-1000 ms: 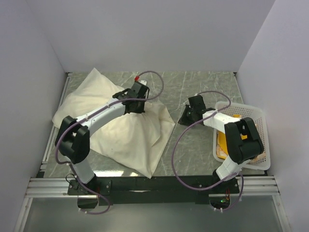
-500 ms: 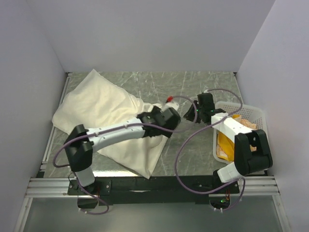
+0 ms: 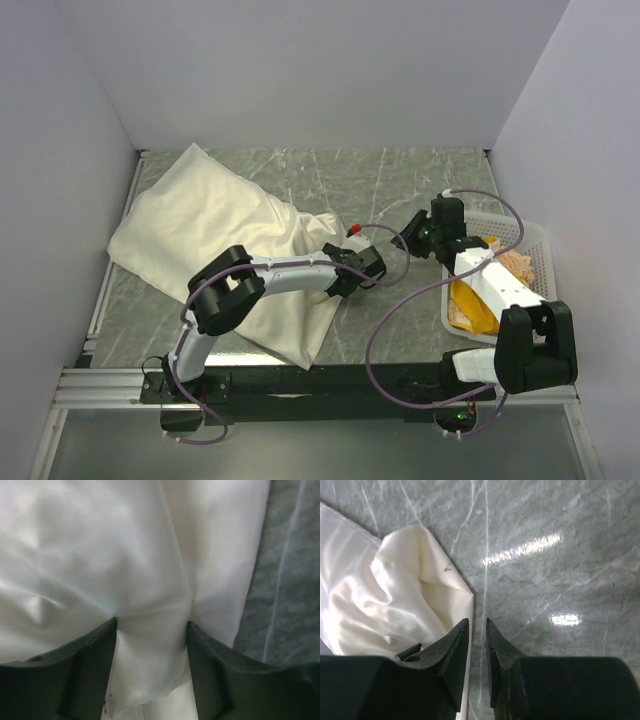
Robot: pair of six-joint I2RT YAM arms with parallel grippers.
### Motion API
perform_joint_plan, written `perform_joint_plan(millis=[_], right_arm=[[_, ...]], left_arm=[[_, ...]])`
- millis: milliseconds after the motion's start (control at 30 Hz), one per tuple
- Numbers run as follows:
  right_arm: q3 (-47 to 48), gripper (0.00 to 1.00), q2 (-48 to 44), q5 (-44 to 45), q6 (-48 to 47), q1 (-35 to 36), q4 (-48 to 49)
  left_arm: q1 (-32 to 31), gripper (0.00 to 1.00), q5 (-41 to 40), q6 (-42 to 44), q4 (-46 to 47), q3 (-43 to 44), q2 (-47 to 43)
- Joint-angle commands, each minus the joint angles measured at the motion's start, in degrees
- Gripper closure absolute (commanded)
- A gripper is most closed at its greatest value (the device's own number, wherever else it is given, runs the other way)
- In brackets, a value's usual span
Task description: Put the pillow into the pillowcase
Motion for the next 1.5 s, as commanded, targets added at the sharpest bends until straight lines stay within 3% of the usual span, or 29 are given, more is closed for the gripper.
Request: perform_joint_plan(millis=[0, 100, 167, 400, 700, 933, 1133, 1300, 1467], right_arm=[[-1.03, 0.74, -2.67, -1.48, -0.70, 0.05, 1.11], [-1.47, 0.74, -3.20, -2.18, -1.22, 0.23, 1.64], [-1.73, 0.74, -3.63, -2.36, -1.75, 0.75, 2.43], [-0.41, 0.70, -1.71, -0.43, -5.36, 7.95, 6.29], [1.08, 0.61, 5.24, 0.63, -9.22, 16.12, 17.45], [2.66, 0.35, 7.00, 6.25, -11.69, 22.63, 20.27], [3.36, 0.20, 6.47, 9.76, -12.83, 25.18, 20.46], [3.90, 0.19, 7.44, 12.14, -13.36, 26.86, 20.36], [-4.44, 0.21, -1.33, 15.83, -8.97, 27.30, 25.62]], left_arm=[[0.95, 0.56, -4.46, -2.29, 1.87, 0.36, 0.73], [1.83, 0.90, -4.29, -1.59, 1.87, -0.44, -1.20], [1.92, 0.99, -3.94, -1.33, 0.65, -0.35, -3.05], [3.32, 0.99, 4.04, -1.33, -1.38, -0.97, -21.47], [13.78, 0.99, 20.14, -3.43, 5.21, -7.65, -38.81], [15.72, 0.99, 23.13, -3.17, 5.30, -7.83, -39.88], [16.16, 0.99, 24.89, -3.00, 5.83, -6.95, -39.09], [16.42, 0.99, 24.89, -2.82, 5.21, -5.72, -39.00], [17.74, 0.99, 26.12, -2.47, 5.56, -5.98, -39.18]])
